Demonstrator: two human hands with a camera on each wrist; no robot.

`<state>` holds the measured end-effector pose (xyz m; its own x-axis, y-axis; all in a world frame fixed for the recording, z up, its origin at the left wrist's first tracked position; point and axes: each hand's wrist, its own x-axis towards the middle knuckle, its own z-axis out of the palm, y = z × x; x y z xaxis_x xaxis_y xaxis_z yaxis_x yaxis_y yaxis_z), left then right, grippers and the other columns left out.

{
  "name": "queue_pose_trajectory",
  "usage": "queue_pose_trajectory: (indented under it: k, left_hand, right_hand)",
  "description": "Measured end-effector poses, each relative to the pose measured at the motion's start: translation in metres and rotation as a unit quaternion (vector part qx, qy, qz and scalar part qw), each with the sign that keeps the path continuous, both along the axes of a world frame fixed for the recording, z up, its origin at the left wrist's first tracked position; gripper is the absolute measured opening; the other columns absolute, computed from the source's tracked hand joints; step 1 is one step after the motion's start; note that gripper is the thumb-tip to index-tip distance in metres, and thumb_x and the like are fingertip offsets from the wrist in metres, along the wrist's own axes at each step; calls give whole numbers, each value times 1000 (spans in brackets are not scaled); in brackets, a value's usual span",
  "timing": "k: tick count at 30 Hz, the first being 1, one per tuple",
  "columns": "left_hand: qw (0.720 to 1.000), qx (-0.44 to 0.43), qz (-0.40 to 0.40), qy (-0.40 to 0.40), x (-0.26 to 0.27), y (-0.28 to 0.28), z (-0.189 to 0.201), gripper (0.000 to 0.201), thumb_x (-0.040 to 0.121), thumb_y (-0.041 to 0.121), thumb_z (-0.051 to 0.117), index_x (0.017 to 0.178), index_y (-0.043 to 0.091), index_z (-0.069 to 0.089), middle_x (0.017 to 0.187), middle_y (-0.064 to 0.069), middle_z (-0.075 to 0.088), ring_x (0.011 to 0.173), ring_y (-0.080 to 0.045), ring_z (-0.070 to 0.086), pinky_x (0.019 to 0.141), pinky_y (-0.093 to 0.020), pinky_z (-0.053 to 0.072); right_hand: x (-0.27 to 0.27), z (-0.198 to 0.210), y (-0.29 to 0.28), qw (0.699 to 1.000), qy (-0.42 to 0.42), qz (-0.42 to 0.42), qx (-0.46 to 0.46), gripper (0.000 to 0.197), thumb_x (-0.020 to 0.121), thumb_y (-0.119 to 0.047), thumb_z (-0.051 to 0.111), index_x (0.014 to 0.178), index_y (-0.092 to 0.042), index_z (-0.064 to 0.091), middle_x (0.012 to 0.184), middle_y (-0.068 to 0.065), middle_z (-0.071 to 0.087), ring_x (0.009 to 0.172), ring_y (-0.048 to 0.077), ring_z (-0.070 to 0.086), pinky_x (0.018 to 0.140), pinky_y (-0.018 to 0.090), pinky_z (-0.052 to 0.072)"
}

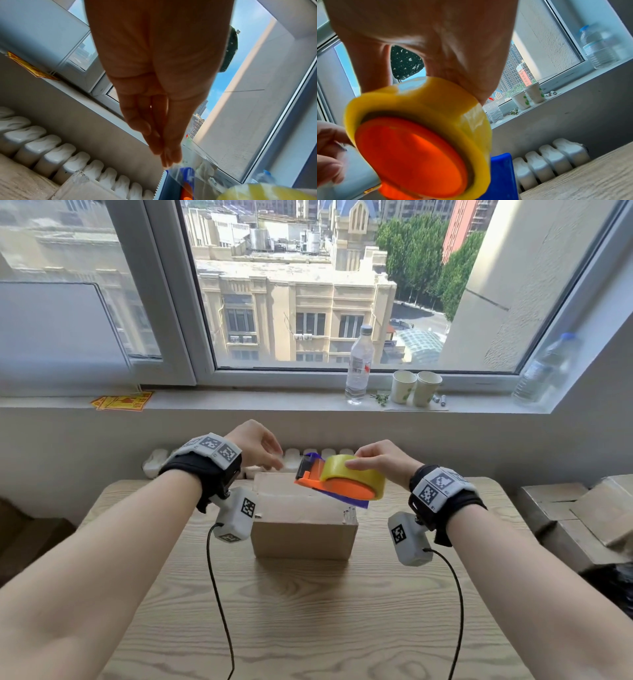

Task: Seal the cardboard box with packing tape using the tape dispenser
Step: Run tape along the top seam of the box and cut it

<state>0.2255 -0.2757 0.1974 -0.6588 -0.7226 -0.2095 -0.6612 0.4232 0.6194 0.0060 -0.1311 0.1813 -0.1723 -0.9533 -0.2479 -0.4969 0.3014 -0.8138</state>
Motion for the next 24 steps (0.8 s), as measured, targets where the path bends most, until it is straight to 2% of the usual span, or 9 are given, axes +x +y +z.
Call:
queue_pose_trajectory:
  k: [2,5,7,10,12,14,17,20,24]
  left_hand:
    - [1000,8,4,24,2,-3,0,10,71,10,79,77,5,73,71,-10,72,59,-10,67,63,-22,54]
    - [998,15,12,58,0,-6,-4,10,73,10,77,65,13,71,61,-2,69,49,-1,62,52,-11,49]
    - [999,-1,16,51,-1,-6,-6,7,73,15,78,68,15,73,63,-1,68,53,-4,58,55,-12,46]
    - [999,-1,28,45,-3,-7,-11,6,72,21,78,75,15,76,75,-5,71,66,-9,56,68,-20,46]
    - [999,-4,32,41,-2,-7,-13,9,74,21,77,78,13,76,80,-5,72,73,-10,58,73,-24,47]
    - [999,-4,32,44,0,-9,-12,7,76,20,75,76,13,76,80,-3,72,72,-7,58,68,-18,45]
    - [999,3,21,46,1,-12,-10,11,78,18,73,67,18,73,72,2,71,60,0,55,61,-12,42]
    - [999,-6,23,27,-2,-13,-14,8,78,18,72,71,14,74,78,-7,71,70,-10,55,69,-22,43]
    - [1000,-11,21,16,-5,-15,-18,8,78,21,72,73,16,74,79,-6,71,74,-12,57,71,-24,44]
  right_hand:
    - [1,0,-2,1000,3,2,-4,21,80,-36,69,72,-16,64,82,5,58,80,18,55,70,28,42]
    - [-1,1,-5,1000,19,-3,-8,32,67,-46,65,73,-14,66,81,8,58,77,17,54,70,29,42]
    - [-4,0,-5,1000,26,-6,-8,35,73,-45,67,78,-9,68,83,10,59,78,18,55,71,31,43]
    - [-7,-3,-6,999,41,-12,-4,35,83,-36,67,88,-1,70,88,12,60,81,20,56,74,32,45]
    - [-10,-5,-6,998,67,-16,8,30,82,-37,68,81,-7,70,80,7,61,74,17,56,70,30,44]
    - [-16,-9,-4,994,102,-29,20,27,79,-40,70,69,-16,67,70,1,59,67,15,55,63,27,43]
    - [-25,-13,0,988,143,-48,25,37,74,-49,71,71,-12,70,70,4,62,66,16,58,64,32,46]
    - [-30,-11,1,989,139,-47,29,40,72,-54,71,71,-13,70,73,5,63,70,18,58,67,34,46]
    - [-39,-9,4,986,154,-58,33,46,75,-55,67,80,-10,70,83,7,66,79,21,61,69,34,47]
